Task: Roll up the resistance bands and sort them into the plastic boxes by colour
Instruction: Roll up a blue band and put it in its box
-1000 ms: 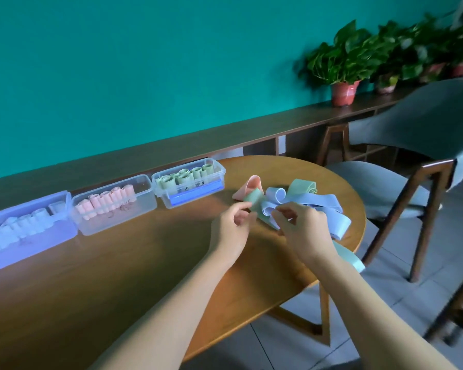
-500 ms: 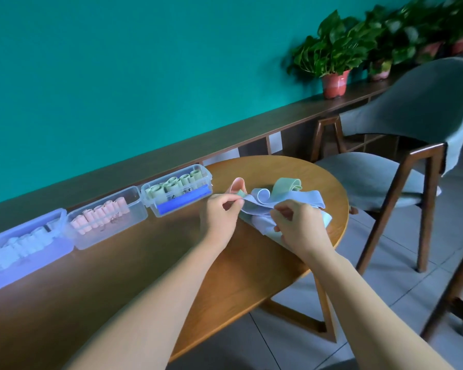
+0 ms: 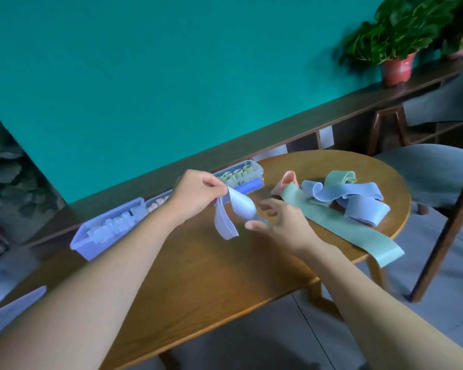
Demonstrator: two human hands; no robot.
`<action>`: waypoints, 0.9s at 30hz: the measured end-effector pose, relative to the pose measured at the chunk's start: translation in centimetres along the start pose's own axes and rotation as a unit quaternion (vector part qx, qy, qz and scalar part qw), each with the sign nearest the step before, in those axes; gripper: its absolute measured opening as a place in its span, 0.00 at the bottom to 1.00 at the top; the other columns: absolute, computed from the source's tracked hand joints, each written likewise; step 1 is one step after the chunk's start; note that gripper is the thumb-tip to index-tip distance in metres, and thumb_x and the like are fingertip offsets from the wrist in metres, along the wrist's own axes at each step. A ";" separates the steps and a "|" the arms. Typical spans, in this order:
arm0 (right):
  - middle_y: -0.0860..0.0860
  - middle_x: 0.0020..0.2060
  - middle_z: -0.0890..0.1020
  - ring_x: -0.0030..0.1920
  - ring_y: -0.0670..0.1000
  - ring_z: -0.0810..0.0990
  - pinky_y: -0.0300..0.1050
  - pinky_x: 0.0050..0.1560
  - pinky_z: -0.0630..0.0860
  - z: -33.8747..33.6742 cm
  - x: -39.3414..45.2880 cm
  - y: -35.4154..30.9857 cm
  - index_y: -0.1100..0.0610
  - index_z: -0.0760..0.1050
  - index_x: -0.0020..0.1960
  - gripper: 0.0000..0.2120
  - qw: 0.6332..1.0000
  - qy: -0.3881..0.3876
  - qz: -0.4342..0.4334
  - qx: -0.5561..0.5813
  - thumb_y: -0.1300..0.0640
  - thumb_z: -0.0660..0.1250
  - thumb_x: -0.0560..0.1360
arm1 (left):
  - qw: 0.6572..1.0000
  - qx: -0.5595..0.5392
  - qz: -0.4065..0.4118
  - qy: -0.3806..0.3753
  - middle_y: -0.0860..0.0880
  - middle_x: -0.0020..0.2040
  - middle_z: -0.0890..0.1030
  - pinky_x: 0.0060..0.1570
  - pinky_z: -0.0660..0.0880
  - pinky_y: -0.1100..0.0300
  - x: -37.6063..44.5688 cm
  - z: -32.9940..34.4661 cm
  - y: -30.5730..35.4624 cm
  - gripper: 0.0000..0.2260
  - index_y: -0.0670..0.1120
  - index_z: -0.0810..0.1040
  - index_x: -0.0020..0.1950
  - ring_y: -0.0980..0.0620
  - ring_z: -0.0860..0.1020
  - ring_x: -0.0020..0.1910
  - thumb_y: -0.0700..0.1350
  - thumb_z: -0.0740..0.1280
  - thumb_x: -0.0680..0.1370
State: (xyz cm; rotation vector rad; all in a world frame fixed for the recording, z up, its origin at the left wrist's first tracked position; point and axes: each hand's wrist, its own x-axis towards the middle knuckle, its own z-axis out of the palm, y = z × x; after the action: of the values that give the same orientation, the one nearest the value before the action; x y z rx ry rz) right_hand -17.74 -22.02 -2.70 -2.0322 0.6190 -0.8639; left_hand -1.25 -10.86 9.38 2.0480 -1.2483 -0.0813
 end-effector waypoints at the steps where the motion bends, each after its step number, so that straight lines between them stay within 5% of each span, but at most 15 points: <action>1: 0.44 0.58 0.81 0.55 0.43 0.78 0.37 0.50 0.72 0.8 -0.1 -0.8 0.52 0.76 0.67 0.30 0.999 -0.019 -0.001 0.035 0.41 0.77 0.70 | 1.000 -0.001 -0.006 0.000 0.47 0.35 0.85 0.45 0.84 0.49 -0.7 -1.2 -0.3 0.04 0.50 0.87 0.38 0.45 0.84 0.37 0.42 0.74 0.72; 4: 0.42 0.50 0.85 0.51 0.40 0.82 0.41 0.54 0.77 3.0 -0.3 -2.7 0.49 0.82 0.56 0.19 0.989 -0.085 -0.006 0.121 0.45 0.80 0.69 | 0.999 -0.017 -0.031 -0.006 0.45 0.38 0.86 0.43 0.83 0.55 -3.0 -4.7 -0.9 0.04 0.45 0.87 0.40 0.48 0.84 0.38 0.38 0.74 0.74; 7: 0.49 0.43 0.87 0.45 0.44 0.82 0.46 0.53 0.78 5.0 -0.9 -4.5 0.57 0.85 0.46 0.11 0.970 -0.136 -0.008 0.202 0.50 0.79 0.71 | 0.999 -0.008 -0.044 -0.009 0.46 0.41 0.86 0.41 0.81 0.60 -5.4 -8.0 -1.8 0.03 0.42 0.87 0.44 0.50 0.84 0.40 0.38 0.73 0.75; 10: 0.52 0.42 0.87 0.44 0.46 0.83 0.37 0.50 0.78 6.2 -1.9 -7.0 0.63 0.84 0.46 0.13 0.946 -0.186 -0.018 0.266 0.52 0.75 0.75 | 0.998 0.007 -0.055 0.005 0.47 0.41 0.86 0.43 0.83 0.57 -7.6 -10.7 -3.4 0.03 0.44 0.87 0.44 0.49 0.85 0.41 0.39 0.73 0.75; 13: 0.57 0.47 0.87 0.52 0.53 0.86 0.44 0.58 0.81 7.5 -2.8 -8.7 0.67 0.79 0.50 0.14 0.917 -0.236 0.000 0.320 0.54 0.71 0.78 | 0.997 0.008 -0.068 0.027 0.50 0.39 0.86 0.44 0.83 0.55 -9.9 -12.5 -5.5 0.04 0.48 0.87 0.42 0.50 0.83 0.41 0.40 0.74 0.75; 16: 0.59 0.48 0.86 0.51 0.52 0.86 0.50 0.57 0.80 10.1 -3.6 -9.6 0.64 0.77 0.49 0.13 0.927 -0.238 -0.002 0.290 0.54 0.74 0.76 | 0.996 -0.007 -0.082 0.039 0.53 0.37 0.85 0.42 0.81 0.58 -11.8 -13.6 -7.2 0.05 0.50 0.86 0.41 0.55 0.81 0.38 0.41 0.74 0.75; 20: 0.46 0.56 0.84 0.55 0.46 0.82 0.42 0.49 0.78 14.0 -4.3 -9.5 0.53 0.78 0.63 0.30 0.948 -0.262 -0.006 0.183 0.41 0.80 0.66 | 0.995 -0.025 -0.089 0.041 0.49 0.41 0.86 0.43 0.80 0.57 -13.1 -14.5 -8.4 0.02 0.47 0.87 0.44 0.54 0.82 0.40 0.41 0.74 0.75; 22: 0.43 0.54 0.84 0.53 0.45 0.82 0.41 0.49 0.75 15.2 -4.0 -9.2 0.51 0.81 0.60 0.30 0.953 -0.259 -0.007 0.159 0.38 0.80 0.64 | 0.994 -0.035 -0.093 0.042 0.48 0.44 0.87 0.46 0.82 0.57 -13.5 -14.9 -8.9 0.02 0.45 0.87 0.46 0.52 0.84 0.44 0.40 0.74 0.76; 24: 0.49 0.45 0.86 0.45 0.45 0.81 0.41 0.49 0.73 15.7 -3.9 -9.1 0.55 0.85 0.50 0.17 0.943 -0.279 0.006 0.180 0.45 0.80 0.68 | 0.993 -0.051 -0.095 0.044 0.48 0.45 0.87 0.47 0.83 0.55 -13.7 -15.2 -9.5 0.04 0.43 0.87 0.49 0.49 0.85 0.46 0.40 0.74 0.76; 27: 0.64 0.48 0.84 0.44 0.50 0.79 0.46 0.51 0.74 15.6 -4.3 -9.5 0.63 0.84 0.45 0.15 0.924 -0.309 0.007 0.225 0.51 0.79 0.70 | 0.991 -0.077 -0.095 0.059 0.46 0.45 0.87 0.46 0.83 0.55 -14.0 -15.5 -10.9 0.05 0.41 0.87 0.50 0.49 0.85 0.46 0.40 0.75 0.76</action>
State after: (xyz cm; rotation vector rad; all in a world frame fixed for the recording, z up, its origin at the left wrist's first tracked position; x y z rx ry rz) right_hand -7.67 -6.22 -2.93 -1.7292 0.0660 -0.2739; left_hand 5.77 11.61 9.89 2.0015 -0.9434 -0.1402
